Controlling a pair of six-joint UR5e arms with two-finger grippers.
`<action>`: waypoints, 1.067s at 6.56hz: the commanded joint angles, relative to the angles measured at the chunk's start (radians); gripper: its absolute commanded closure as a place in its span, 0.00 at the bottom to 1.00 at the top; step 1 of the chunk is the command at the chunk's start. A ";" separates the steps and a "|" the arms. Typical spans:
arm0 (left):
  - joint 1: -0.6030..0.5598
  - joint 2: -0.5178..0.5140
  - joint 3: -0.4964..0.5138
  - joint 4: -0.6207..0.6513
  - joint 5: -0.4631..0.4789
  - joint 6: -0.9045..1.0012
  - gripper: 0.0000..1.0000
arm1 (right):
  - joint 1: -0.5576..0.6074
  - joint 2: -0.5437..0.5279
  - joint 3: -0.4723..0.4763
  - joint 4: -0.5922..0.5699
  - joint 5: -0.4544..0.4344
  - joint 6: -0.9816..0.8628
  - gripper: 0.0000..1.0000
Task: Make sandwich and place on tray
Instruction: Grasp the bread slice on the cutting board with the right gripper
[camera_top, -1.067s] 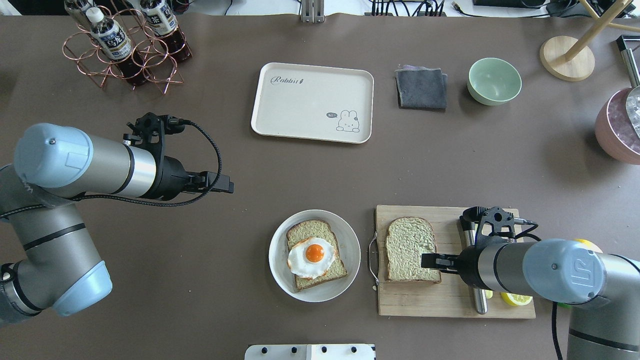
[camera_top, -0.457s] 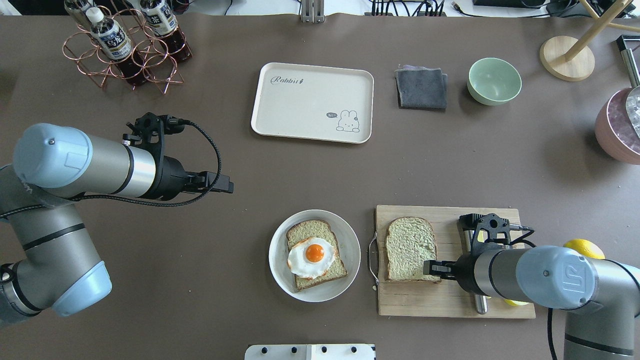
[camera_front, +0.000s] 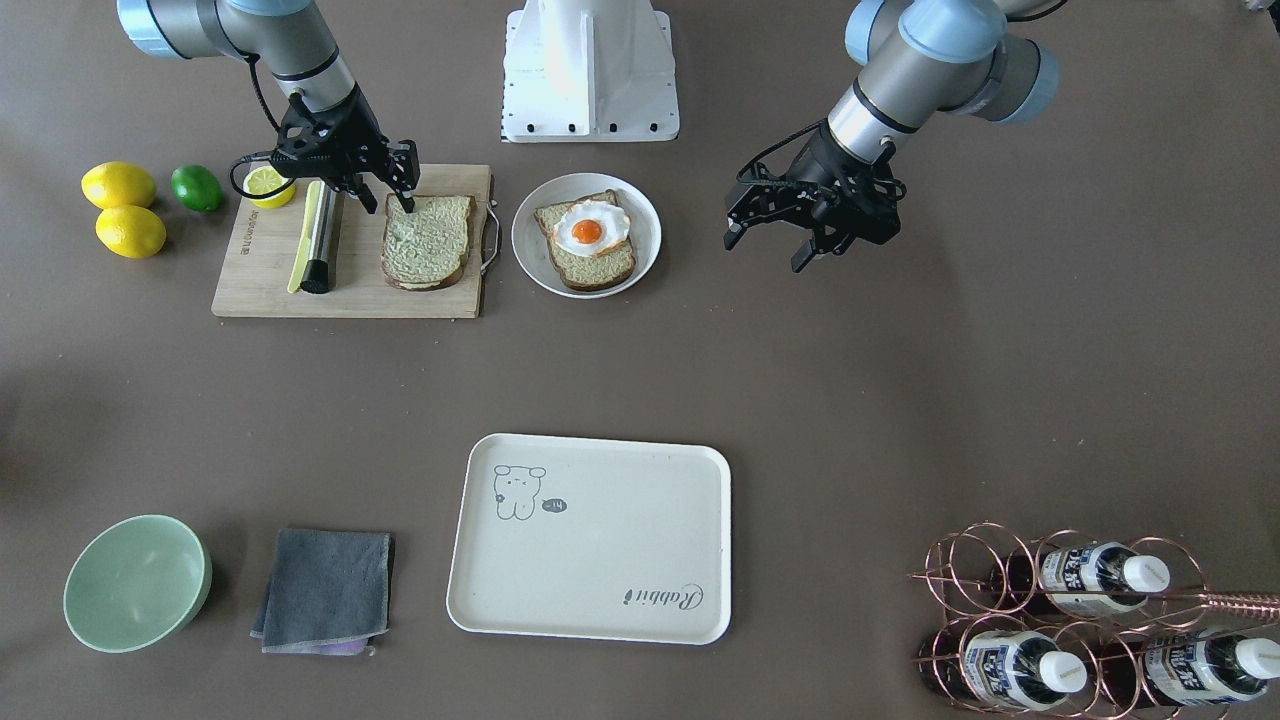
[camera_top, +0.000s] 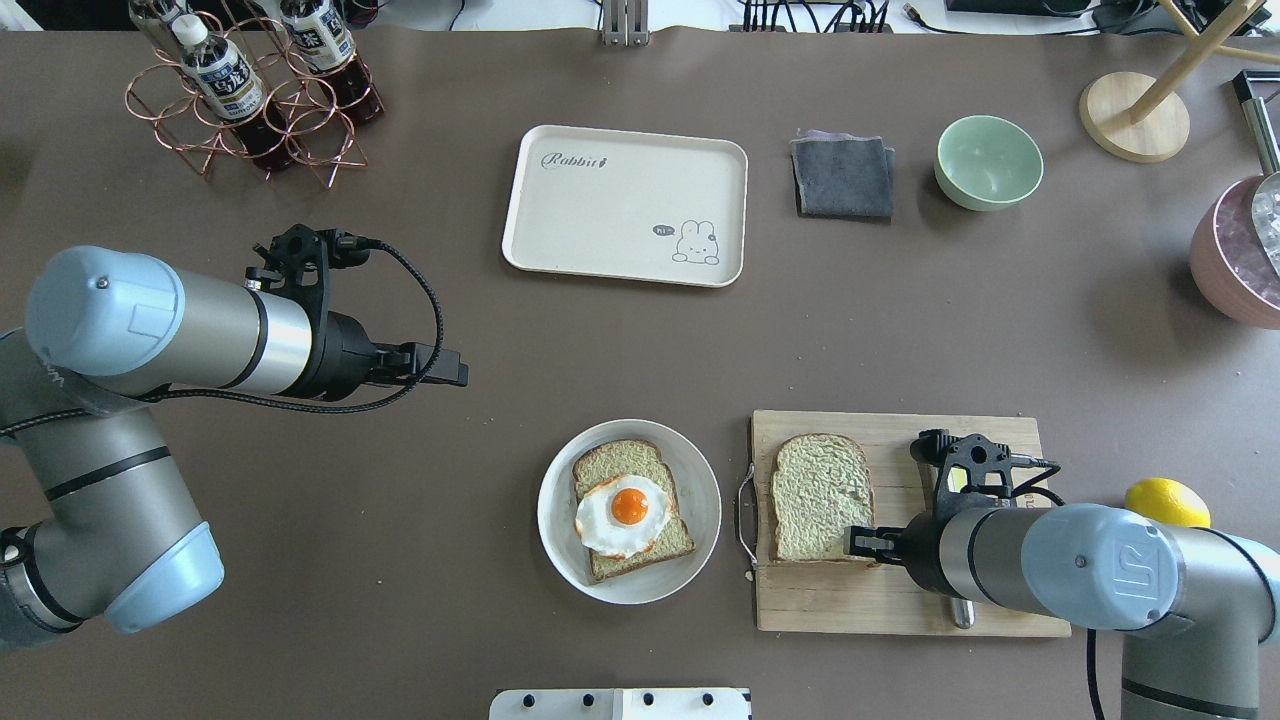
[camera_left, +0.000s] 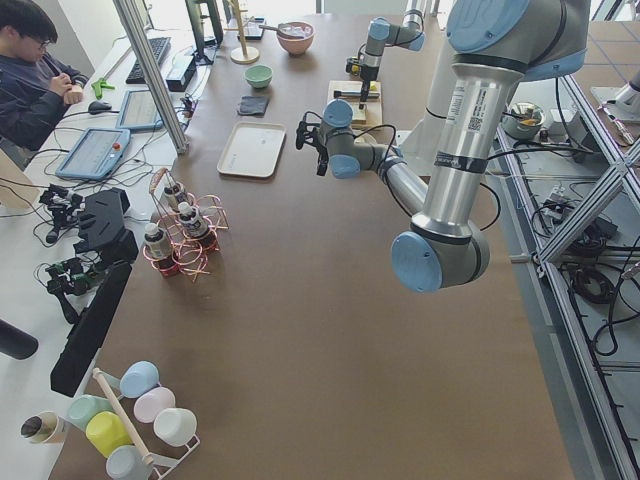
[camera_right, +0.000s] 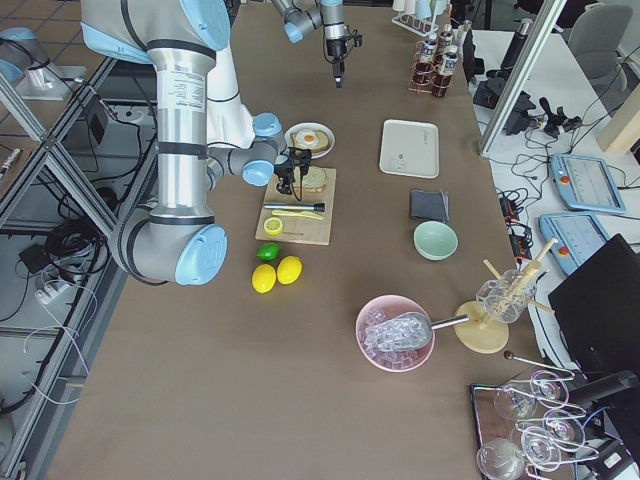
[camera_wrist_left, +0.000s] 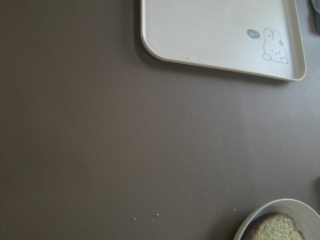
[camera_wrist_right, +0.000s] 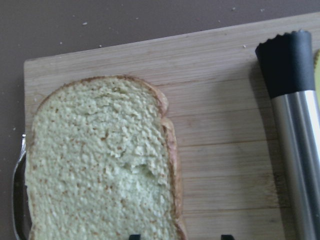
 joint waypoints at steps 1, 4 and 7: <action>0.000 0.000 0.000 0.000 -0.001 0.000 0.02 | -0.006 -0.001 0.000 -0.001 -0.004 0.001 1.00; 0.000 0.000 0.001 0.000 -0.001 0.000 0.02 | 0.037 0.001 0.053 0.000 0.006 -0.003 1.00; 0.000 0.000 0.001 0.000 -0.001 0.000 0.02 | 0.063 0.017 0.133 0.000 0.029 -0.003 1.00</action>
